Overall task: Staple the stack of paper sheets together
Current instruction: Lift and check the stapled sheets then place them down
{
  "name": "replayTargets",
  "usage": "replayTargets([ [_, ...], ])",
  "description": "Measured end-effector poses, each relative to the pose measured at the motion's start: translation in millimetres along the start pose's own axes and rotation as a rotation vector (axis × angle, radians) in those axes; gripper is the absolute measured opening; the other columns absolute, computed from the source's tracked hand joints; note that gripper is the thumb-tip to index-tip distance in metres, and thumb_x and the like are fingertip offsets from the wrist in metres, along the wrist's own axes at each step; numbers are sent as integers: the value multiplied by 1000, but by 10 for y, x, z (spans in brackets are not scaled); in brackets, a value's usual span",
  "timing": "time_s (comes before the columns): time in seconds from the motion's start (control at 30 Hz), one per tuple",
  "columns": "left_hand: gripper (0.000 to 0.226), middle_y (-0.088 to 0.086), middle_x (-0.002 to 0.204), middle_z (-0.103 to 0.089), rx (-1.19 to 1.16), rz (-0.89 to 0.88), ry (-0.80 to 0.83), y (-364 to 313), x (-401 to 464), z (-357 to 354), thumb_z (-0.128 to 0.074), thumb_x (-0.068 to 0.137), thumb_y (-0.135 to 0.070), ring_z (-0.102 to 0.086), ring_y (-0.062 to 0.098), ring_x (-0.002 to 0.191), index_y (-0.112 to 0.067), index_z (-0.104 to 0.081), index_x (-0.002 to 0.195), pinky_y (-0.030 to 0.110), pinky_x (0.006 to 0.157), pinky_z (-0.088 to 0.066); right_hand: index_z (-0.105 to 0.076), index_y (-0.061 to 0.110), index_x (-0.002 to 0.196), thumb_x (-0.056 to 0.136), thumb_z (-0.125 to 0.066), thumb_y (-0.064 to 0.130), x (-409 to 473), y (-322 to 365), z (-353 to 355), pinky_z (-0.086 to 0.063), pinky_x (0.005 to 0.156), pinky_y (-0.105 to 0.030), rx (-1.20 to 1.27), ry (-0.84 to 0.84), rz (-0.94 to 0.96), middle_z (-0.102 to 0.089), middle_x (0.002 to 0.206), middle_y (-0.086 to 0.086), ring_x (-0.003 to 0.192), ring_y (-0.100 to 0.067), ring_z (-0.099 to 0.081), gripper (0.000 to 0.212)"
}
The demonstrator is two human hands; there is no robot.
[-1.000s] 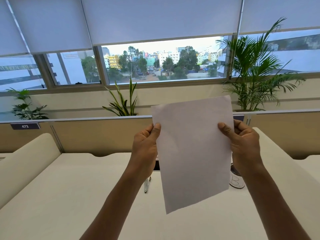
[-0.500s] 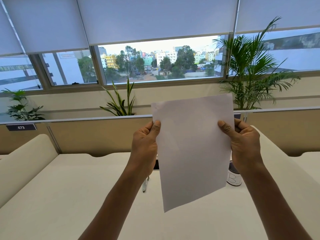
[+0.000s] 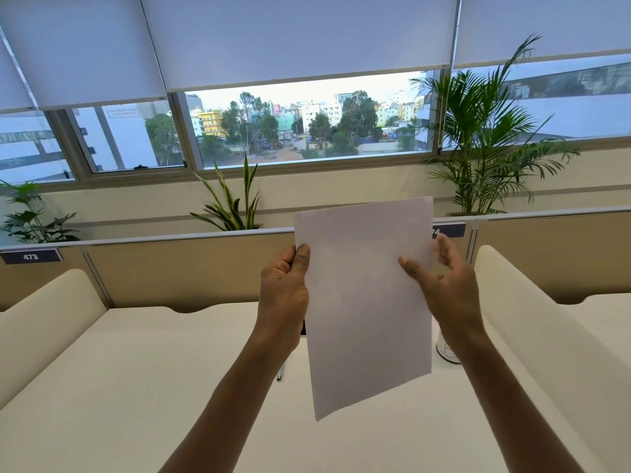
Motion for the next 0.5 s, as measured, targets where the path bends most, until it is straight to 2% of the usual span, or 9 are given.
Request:
replayTargets([
  [0.07,25,-2,92,-77,22,-1,-41,57,-4,-36,-47,100,-27,-73,21,87,-26,-71,94,38,72,-60,-39,12,146,66,-72,60,-189,47,-91,-44,105,-52,-201,-23,103,-49,141,-7,130,-26,-45,99],
  [0.1,26,0,92,-77,25,-2,-66,83,-9,-60,-47,100,-28,-72,23,88,-26,-72,92,42,76,-60,-38,12,147,65,-73,59,-313,62,-162,-40,108,-49,-243,10,140,-47,142,-8,131,-26,-43,101],
  [0.17,27,0,90,-76,30,-17,-120,137,-24,-112,-47,100,-29,-70,23,86,-26,-72,90,44,80,-58,-29,11,151,68,-75,54,-624,48,-363,-27,116,-33,-319,130,198,-38,151,-8,138,-22,-33,104],
  [0.2,28,-3,87,-76,42,-26,-151,164,-35,-139,-46,100,-30,-69,21,84,-25,-71,89,41,79,-58,-21,12,153,69,-73,58,-788,46,-479,-21,116,-28,-374,190,227,-31,156,-6,142,-19,-26,109],
  [0.27,27,-10,82,-74,74,-44,-214,193,-75,-198,-45,101,-31,-68,13,79,-27,-68,88,31,71,-57,-4,16,155,71,-59,76,-1049,-13,-688,-15,118,-28,-471,289,239,-13,163,-1,149,-15,-13,117],
  [0.33,26,-11,84,-72,78,-63,-268,181,-141,-261,-43,101,-32,-66,9,79,-32,-65,87,18,63,-54,5,19,155,78,-53,73,-1201,-73,-829,-9,118,-26,-543,307,219,-3,165,3,151,-14,-7,110],
  [0.4,25,-8,90,-70,75,-97,-317,153,-208,-306,-41,102,-32,-64,10,81,-31,-64,92,12,59,-50,-6,17,155,85,-55,60,-1263,-62,-890,-11,114,-24,-569,254,229,-14,164,0,149,-17,-19,96],
  [0.47,26,-4,97,-69,68,-126,-360,114,-269,-330,-39,102,-34,-64,14,87,-25,-64,101,15,63,-54,-36,10,149,84,-57,54,-1256,-58,-896,-37,108,-32,-593,182,254,-46,150,-7,134,-24,-50,81],
  [0.5,27,-3,100,-69,65,-140,-378,88,-297,-329,-39,101,-35,-65,17,91,-23,-63,106,19,68,-57,-50,8,140,82,-63,49,-1231,-74,-895,-50,97,-37,-599,144,281,-62,135,-9,118,-25,-63,72],
])
Point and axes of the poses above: each hand's wrist, its own x-axis towards the middle knuckle, its own z-axis out of the back of the hand, y = z × x, the point moved 3 cm from there along x, towards the middle knuckle
